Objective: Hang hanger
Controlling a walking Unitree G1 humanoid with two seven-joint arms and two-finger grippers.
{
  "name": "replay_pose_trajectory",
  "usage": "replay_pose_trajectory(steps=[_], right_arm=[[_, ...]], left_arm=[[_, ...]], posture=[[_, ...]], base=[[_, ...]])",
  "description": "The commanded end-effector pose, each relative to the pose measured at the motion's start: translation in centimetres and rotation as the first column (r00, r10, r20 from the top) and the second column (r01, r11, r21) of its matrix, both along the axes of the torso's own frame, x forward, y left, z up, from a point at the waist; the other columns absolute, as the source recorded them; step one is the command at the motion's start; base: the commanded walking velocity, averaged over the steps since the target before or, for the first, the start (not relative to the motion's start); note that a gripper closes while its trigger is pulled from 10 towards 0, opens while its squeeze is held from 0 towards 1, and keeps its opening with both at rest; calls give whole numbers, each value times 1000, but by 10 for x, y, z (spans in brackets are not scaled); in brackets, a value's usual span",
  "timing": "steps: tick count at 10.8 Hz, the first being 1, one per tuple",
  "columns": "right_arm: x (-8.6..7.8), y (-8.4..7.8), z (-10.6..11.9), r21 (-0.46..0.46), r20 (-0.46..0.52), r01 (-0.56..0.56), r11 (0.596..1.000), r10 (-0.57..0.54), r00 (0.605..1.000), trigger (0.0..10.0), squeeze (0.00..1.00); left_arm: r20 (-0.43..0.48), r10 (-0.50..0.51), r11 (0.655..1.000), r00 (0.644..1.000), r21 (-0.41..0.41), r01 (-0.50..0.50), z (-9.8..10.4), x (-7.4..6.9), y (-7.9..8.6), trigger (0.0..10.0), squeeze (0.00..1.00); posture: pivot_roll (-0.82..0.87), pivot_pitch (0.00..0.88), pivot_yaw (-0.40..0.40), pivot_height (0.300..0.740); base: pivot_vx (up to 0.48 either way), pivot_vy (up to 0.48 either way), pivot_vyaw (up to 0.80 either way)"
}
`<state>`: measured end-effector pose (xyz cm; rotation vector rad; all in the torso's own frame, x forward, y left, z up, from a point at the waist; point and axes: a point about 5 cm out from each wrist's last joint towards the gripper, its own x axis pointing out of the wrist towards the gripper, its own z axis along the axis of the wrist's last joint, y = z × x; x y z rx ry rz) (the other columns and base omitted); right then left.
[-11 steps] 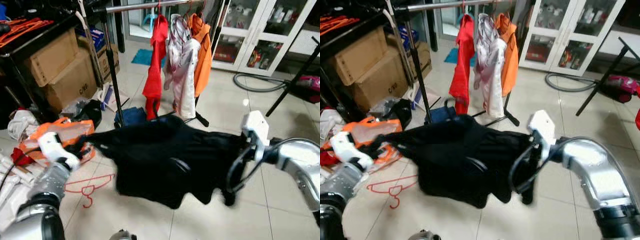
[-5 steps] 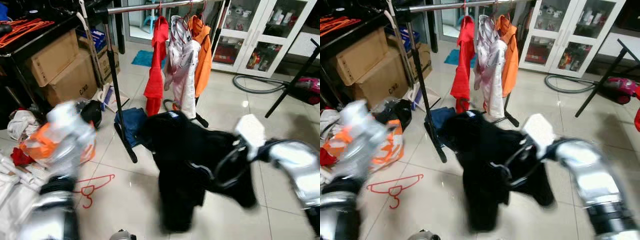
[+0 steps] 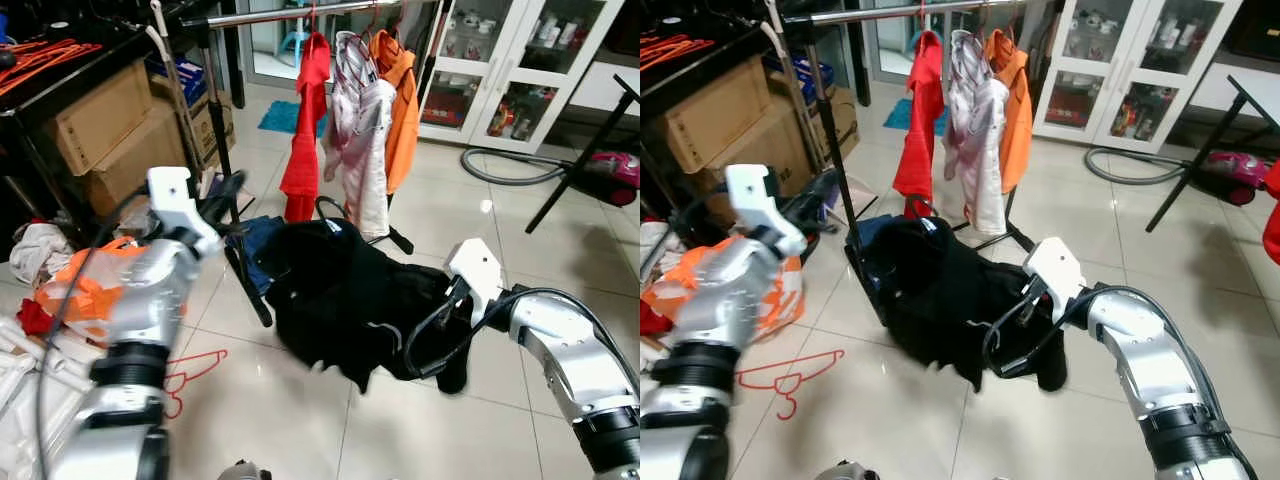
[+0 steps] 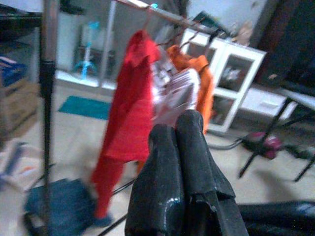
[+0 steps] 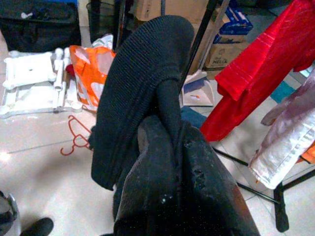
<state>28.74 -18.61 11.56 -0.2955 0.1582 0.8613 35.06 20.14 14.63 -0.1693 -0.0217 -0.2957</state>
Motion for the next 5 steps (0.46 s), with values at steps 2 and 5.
replay_pose_trajectory(steps=[2, 5], right_arm=[[8, -6, 17, 71, 61, 20, 997, -25, 998, 0, 0], [-2, 3, 31, 134, 50, -122, 984, 116, 992, 0, 0]], left_arm=[[-36, 10, 996, 999, 94, -7, 2, -3, 26, 10000, 0], [-172, -135, 967, 976, 191, 167, -3, -16, 74, 10000, 0]], posture=[[-49, 0, -9, 740], [-43, 0, -2, 740]], base=[[0, 0, 0], [0, 0, 0]])
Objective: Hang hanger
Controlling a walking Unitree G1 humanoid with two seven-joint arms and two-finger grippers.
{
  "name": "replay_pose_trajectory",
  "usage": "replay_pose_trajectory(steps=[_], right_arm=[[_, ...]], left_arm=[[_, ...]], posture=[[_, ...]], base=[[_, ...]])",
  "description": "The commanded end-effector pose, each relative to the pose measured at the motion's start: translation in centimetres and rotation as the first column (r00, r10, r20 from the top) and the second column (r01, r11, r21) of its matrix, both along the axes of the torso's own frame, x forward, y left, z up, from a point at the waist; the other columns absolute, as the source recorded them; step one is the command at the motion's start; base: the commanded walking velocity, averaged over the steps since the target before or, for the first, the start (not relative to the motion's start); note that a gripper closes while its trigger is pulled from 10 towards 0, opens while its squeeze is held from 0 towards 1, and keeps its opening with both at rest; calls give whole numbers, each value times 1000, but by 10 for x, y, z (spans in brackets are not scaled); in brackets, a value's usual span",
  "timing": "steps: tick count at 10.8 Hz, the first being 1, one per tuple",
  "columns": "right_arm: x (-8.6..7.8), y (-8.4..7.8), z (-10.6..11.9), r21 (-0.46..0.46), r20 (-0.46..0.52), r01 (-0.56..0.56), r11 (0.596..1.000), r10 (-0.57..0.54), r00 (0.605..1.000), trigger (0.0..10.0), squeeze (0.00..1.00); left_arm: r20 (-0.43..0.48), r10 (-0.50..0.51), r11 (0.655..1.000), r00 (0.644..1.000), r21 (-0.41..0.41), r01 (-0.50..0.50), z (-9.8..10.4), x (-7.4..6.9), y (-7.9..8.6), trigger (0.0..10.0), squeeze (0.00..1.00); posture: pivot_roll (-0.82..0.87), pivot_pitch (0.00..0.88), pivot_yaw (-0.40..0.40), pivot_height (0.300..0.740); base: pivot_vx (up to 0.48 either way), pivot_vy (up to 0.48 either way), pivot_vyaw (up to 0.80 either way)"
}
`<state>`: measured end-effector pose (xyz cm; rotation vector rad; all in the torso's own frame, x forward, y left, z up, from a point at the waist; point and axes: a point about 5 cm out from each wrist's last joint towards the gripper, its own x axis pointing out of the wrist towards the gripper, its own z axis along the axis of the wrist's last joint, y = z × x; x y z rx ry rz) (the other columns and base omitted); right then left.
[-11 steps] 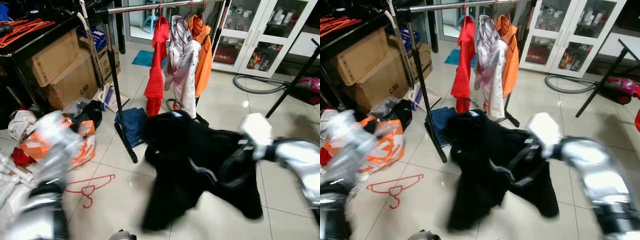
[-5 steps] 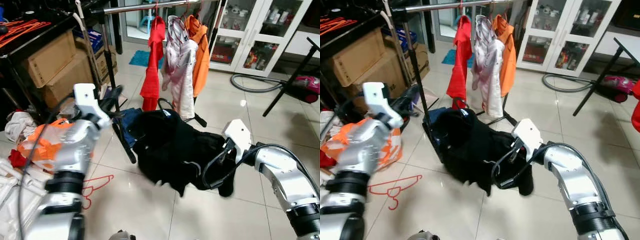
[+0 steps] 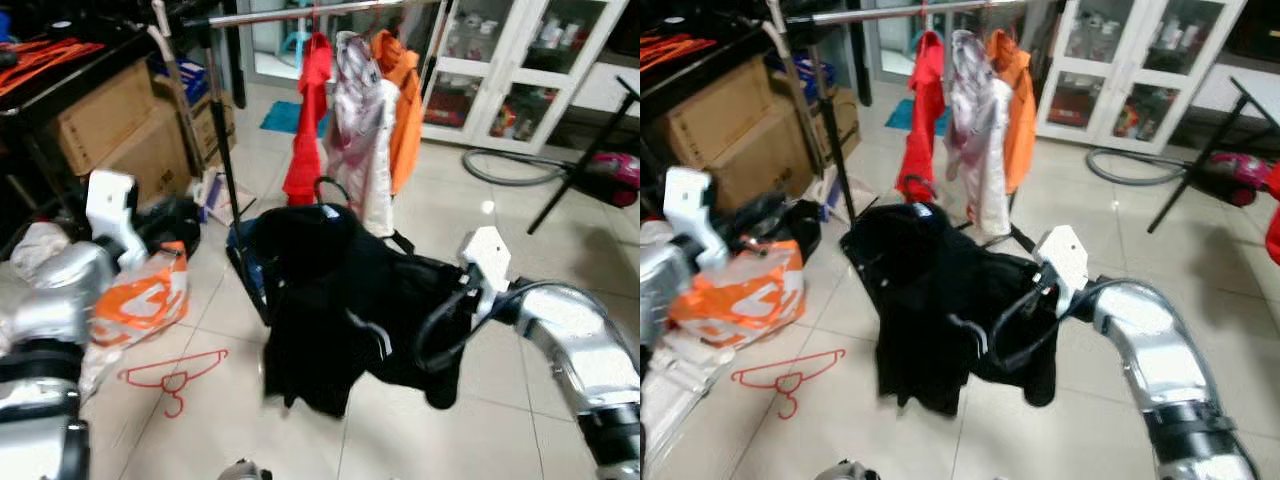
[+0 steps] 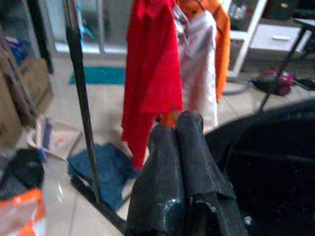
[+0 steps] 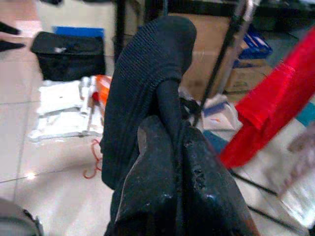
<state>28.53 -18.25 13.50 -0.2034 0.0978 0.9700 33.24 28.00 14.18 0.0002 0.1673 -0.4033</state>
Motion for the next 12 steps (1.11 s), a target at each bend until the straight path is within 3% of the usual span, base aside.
replay_pose_trajectory(steps=[1, 4, 6, 8, 9, 10, 12], right_arm=[[-3, 2, 13, 22, 43, -44, 999, 43, 998, 0, 0], [-13, 20, 15, 11, 51, -130, 991, 129, 990, 0, 0], [-17, 19, 18, -2, 54, -134, 991, 134, 990, 0, 0], [-19, 19, 19, 2, 55, -116, 993, 116, 992, 0, 0], [-19, 21, 17, 9, 57, -98, 995, 98, 994, 0, 0], [-14, 21, 12, 34, 59, -14, 999, 12, 998, 0, 0], [-10, 25, 1, 19, 55, 50, 999, -51, 997, 0, 0]], left_arm=[[-18, -38, 999, 999, -4, 38, 2, 3, -2, 10000, 0], [-14, -131, 991, 991, -39, 130, 7, 9, -8, 10000, 0], [-13, -150, 988, 989, -29, 150, 14, 10, 0, 10000, 0], [-1, -177, 984, 984, -2, 177, 10, 11, -11, 10000, 0], [18, -163, 986, 986, -18, 163, 6, 12, -18, 10000, 502], [62, -201, 980, 978, 27, 200, 2, 8, -39, 10000, 1000], [120, -286, 958, 951, 53, 282, 12, 3, -64, 10000, 1000]], posture=[[-43, 0, 1, 740], [-49, 0, 13, 740], [-60, 3, 26, 740], [-65, 8, 31, 740], [-67, 13, 34, 740], [-69, 21, 34, 740], [-63, 24, 31, 740]], base=[[0, 0, 0], [0, 0, 0], [0, 0, 0], [0, 0, 0], [0, 0, 0], [0, 0, 0], [0, 0, 0]])
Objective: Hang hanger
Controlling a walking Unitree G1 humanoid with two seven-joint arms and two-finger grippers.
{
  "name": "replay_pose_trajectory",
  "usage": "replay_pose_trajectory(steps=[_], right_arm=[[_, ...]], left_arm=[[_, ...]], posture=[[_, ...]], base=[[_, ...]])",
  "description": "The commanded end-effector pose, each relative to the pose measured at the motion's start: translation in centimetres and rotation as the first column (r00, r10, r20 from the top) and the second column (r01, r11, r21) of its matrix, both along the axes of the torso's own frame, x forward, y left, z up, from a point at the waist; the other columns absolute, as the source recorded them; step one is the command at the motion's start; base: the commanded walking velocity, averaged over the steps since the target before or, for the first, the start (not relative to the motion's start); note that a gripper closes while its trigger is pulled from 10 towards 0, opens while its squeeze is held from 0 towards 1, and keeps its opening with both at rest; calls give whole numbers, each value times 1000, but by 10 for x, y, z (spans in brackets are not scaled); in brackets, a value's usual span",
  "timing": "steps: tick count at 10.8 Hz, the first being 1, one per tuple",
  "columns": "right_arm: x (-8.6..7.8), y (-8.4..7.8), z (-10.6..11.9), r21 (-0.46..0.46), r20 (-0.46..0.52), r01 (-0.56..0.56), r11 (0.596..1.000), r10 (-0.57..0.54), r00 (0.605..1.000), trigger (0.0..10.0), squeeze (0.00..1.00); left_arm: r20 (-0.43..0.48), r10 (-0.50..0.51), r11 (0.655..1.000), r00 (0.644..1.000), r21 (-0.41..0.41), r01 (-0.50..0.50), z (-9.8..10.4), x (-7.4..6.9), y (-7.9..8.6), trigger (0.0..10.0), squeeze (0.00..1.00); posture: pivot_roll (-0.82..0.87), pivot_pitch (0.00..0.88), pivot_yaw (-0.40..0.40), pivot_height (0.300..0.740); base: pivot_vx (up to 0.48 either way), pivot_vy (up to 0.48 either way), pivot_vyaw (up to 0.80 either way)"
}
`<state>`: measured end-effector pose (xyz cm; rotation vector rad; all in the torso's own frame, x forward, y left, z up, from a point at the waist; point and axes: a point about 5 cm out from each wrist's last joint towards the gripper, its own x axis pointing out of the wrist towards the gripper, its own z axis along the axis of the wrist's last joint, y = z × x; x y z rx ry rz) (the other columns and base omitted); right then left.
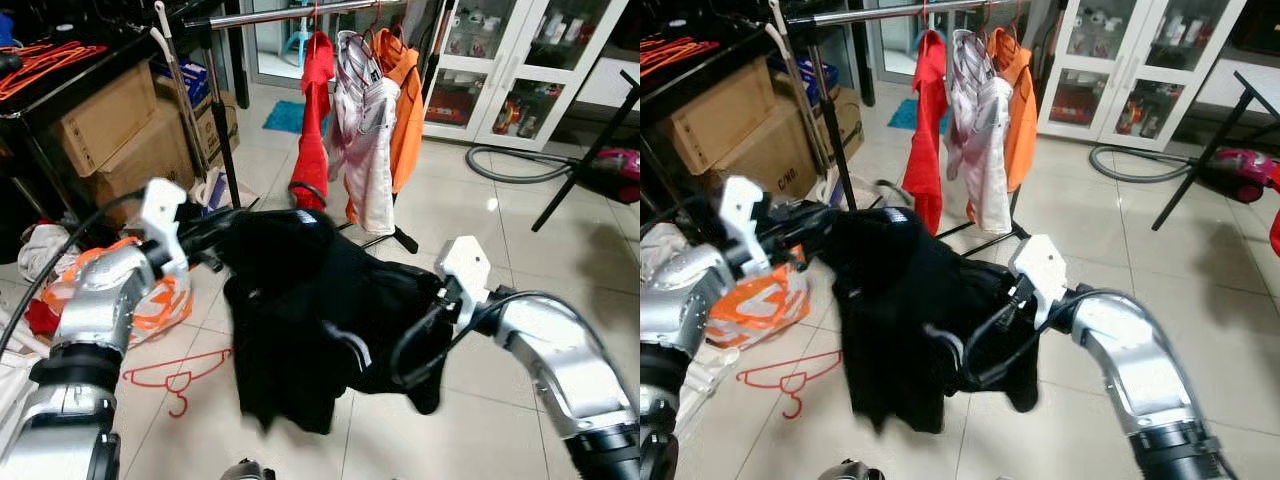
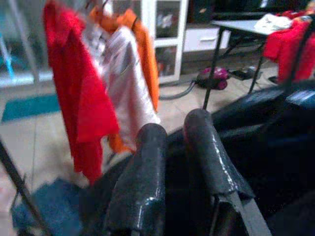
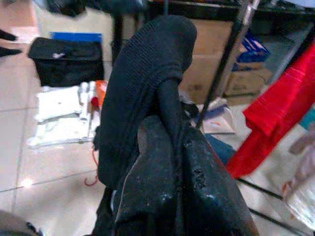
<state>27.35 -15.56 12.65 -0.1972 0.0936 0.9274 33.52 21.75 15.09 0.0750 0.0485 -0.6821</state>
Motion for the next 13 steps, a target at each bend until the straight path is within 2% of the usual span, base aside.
replay_pose_trajectory(steps=[1, 2, 4, 6, 8, 9, 10, 11, 12, 13], right_arm=[[2, 0, 8, 10, 52, 15, 1000, -16, 999, 0, 0], [4, 2, 9, 25, 58, 30, 999, -31, 998, 0, 0], [9, -1, 7, 28, 65, 65, 998, -66, 996, 0, 0], [13, -5, 7, 37, 68, 98, 994, -100, 993, 0, 0], [19, -7, 10, 58, 90, 152, 987, -156, 984, 0, 0], [24, -6, 13, 87, 107, 183, 979, -192, 976, 0, 0], [26, -6, 15, 105, 110, 194, 975, -205, 973, 0, 0], [27, -4, 18, 122, 115, 198, 973, -212, 970, 0, 0], [27, 0, 23, 143, 124, 183, 973, -201, 972, 0, 0], [26, 5, 27, 154, 138, 154, 976, -176, 975, 0, 0]], left_arm=[[0, -13, 999, 1000, 46, 13, 1, -1, 0, 10000, 1000], [-10, 34, 995, 999, 91, -33, -4, -2, 10, 10000, 1000], [55, 195, 978, 979, 70, -199, 8, 2, 23, 10000, 1000], [69, 297, 953, 952, 43, -301, 17, 2, 49, 10000, 1000], [39, 384, 921, 922, 59, -386, 7, -7, 71, 10000, 1000], [6, 410, 911, 912, 51, -410, -4, -13, 76, 10000, 1000], [-13, 403, 915, 915, 50, -402, -11, -16, 75, 10000, 1000], [-35, 408, 912, 913, 55, -405, -21, -18, 74, 10000, 161], [-41, 433, 901, 900, 34, -432, -26, -18, 72, 10000, 0], [-29, 460, 888, 887, -5, -461, -28, -15, 70, 10000, 0]], posture=[[-61, 24, 31, 740], [-58, 23, 31, 740], [-53, 22, 24, 740], [-49, 22, 18, 740], [-43, 18, 12, 740], [-40, 15, 9, 740], [-37, 11, 6, 740], [-35, 9, 5, 740], [-36, 7, 3, 740], [-40, 4, 4, 740]], base=[[0, 0, 0], [0, 0, 0], [0, 0, 0], [0, 0, 0], [0, 0, 0], [0, 0, 0], [0, 0, 0], [0, 0, 0], [0, 0, 0], [0, 0, 0]])
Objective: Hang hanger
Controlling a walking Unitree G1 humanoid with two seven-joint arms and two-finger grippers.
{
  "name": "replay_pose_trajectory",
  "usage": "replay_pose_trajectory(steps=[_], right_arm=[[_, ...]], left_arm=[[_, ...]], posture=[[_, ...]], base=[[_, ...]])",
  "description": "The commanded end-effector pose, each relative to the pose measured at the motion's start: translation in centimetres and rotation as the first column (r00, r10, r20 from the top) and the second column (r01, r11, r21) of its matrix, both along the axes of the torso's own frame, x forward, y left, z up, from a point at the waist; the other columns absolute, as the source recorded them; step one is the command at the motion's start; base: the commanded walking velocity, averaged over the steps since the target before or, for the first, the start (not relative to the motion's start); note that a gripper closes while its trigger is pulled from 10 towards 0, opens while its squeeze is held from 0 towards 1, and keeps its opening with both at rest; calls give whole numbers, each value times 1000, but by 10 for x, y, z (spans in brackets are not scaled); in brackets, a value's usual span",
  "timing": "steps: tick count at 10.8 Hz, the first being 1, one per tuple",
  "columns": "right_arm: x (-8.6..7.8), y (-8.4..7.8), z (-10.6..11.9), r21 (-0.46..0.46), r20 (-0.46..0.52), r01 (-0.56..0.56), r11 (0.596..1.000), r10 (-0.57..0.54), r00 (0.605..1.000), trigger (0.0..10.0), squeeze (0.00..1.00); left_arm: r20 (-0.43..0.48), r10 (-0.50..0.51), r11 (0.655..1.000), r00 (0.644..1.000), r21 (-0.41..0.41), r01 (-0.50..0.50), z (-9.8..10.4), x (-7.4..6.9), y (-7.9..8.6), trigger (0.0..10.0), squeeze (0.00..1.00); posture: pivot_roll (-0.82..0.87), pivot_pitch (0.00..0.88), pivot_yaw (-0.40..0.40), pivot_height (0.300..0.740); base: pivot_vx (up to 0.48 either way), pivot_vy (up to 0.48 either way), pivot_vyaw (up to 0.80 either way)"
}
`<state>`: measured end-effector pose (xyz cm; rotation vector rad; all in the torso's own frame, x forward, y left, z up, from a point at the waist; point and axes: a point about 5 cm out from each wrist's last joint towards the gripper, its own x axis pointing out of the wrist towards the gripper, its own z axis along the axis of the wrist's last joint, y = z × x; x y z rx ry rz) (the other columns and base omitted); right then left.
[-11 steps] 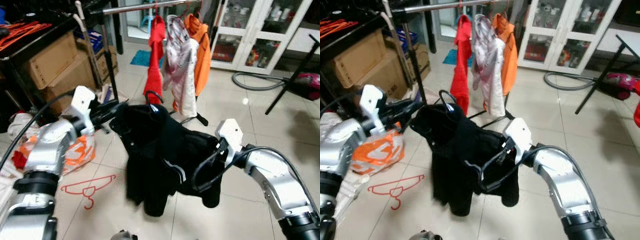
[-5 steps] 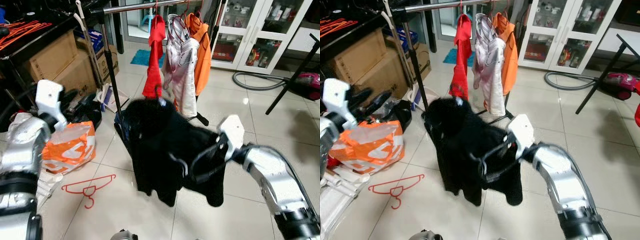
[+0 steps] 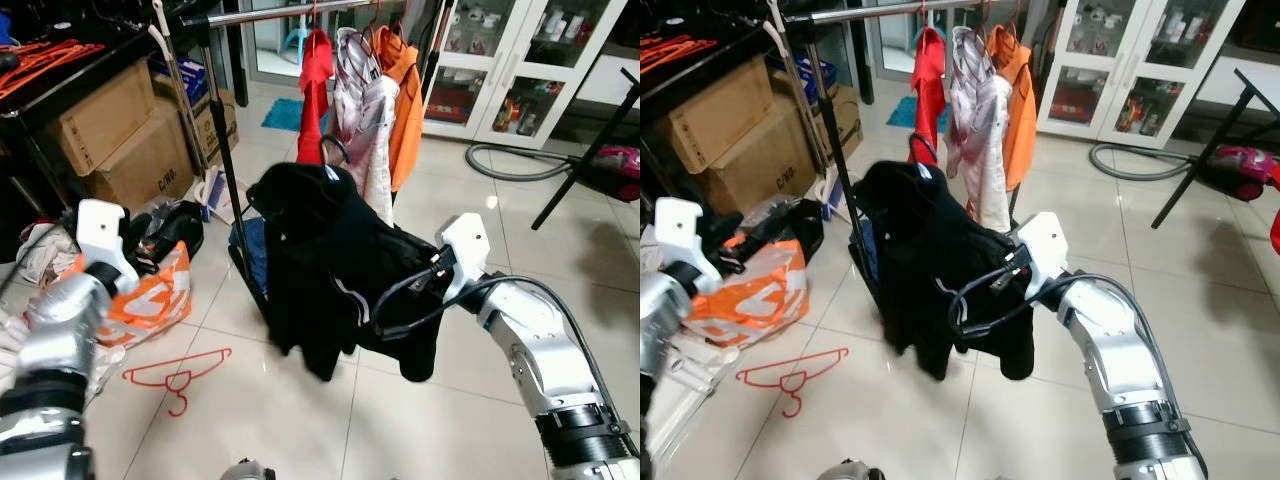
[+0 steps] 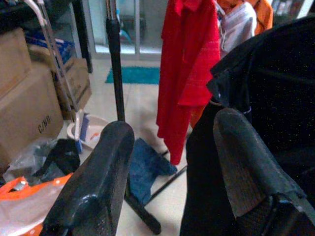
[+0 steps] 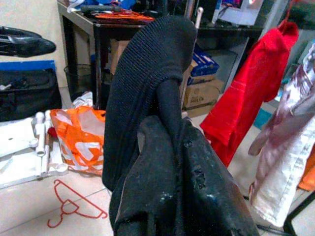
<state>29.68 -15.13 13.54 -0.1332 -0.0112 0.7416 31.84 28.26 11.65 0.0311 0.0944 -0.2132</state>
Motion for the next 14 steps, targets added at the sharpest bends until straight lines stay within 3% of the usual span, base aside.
replay_pose_trajectory(steps=[1, 3, 5, 6, 7, 8, 10, 12, 14], right_arm=[[0, 9, 19, 19, 93, -29, 999, 28, 995, 0, 0], [-2, 17, 18, 55, 91, -18, 998, 13, 996, 0, 0], [1, 17, 15, 109, 82, 58, 992, -67, 994, 0, 0], [2, 14, 15, 139, 88, 113, 984, -126, 988, 0, 0], [4, 11, 14, 164, 90, 150, 975, -167, 982, 0, 0], [6, 9, 16, 190, 91, 178, 966, -197, 976, 0, 0], [11, 7, 27, 273, 91, 200, 941, -233, 968, 0, 0], [6, 23, 34, 307, 93, 86, 948, -120, 988, 0, 0], [1, 30, 39, 275, 114, -13, 961, -20, 993, 0, 0]], left_arm=[[64, 13, 1000, 998, -17, -12, 11, 9, -5, 10000, 0], [47, 1, 1000, 999, -24, 1, 3, 12, -16, 10000, 0], [59, 146, 989, 987, 14, -147, -8, 12, -15, 10000, 0], [112, 251, 920, 962, 282, -273, -16, 6, -10, 10000, 0], [154, 238, 873, 959, 399, -281, -18, 3, -12, 10000, 0], [187, 211, 843, 959, 461, -275, -18, 1, -16, 10000, 0], [248, 33, 843, 968, 514, -160, -18, 2, -49, 10000, 0], [257, -157, 790, 954, 612, -35, -17, 8, -80, 10000, 0], [181, -317, 736, 931, 666, 121, -13, 17, -94, 10000, 0]], posture=[[-43, 2, 10, 740], [-48, 3, 17, 740], [-51, 4, 22, 740], [-57, 5, 23, 740], [-57, 7, 21, 740], [-56, 7, 19, 740], [-54, 13, 11, 740], [-48, 19, 3, 740], [-50, 21, -2, 740]], base=[[0, 0, 0], [0, 0, 0], [0, 0, 0], [0, 0, 0], [0, 0, 0], [0, 0, 0], [0, 0, 0], [0, 0, 0], [0, 0, 0]])
